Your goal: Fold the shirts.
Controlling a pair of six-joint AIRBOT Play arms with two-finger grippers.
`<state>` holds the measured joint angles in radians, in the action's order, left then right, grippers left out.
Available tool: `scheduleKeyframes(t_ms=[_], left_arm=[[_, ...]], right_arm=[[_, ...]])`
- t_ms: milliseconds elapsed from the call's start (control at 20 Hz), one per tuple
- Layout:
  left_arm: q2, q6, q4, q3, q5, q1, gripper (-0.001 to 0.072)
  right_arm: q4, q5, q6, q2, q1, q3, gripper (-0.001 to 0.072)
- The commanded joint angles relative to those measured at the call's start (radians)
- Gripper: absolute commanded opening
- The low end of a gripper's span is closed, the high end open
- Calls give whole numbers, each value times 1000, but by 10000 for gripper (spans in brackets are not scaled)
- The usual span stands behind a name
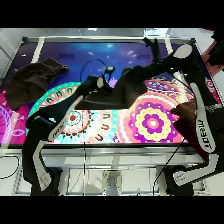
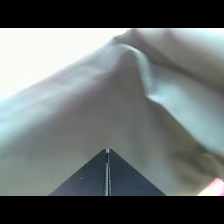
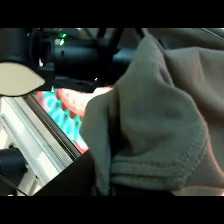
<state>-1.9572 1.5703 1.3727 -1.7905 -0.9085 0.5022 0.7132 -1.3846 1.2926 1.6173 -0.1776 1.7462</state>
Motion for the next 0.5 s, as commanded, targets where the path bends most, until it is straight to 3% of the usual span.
scheduleKeyframes(t_ms=[0, 50, 200, 400, 450], left_arm=[[33, 80, 320, -141, -218, -113, 9], [52, 97, 381, -163, -265, -160, 9], [114, 98, 370, -168, -344, -288, 9], [142, 77, 358, -167, -426, -367, 9], [142, 66, 357, -167, -436, -372, 9]], right_arm=[[-57, 188, 25, 1, -109, 1, 23], [-58, 263, 27, 6, -143, 1, 23], [-77, 473, 47, 58, -252, 1, 23], [-251, 790, 46, 203, -398, 1, 36], [-298, 878, 42, 232, -431, 1, 122]])
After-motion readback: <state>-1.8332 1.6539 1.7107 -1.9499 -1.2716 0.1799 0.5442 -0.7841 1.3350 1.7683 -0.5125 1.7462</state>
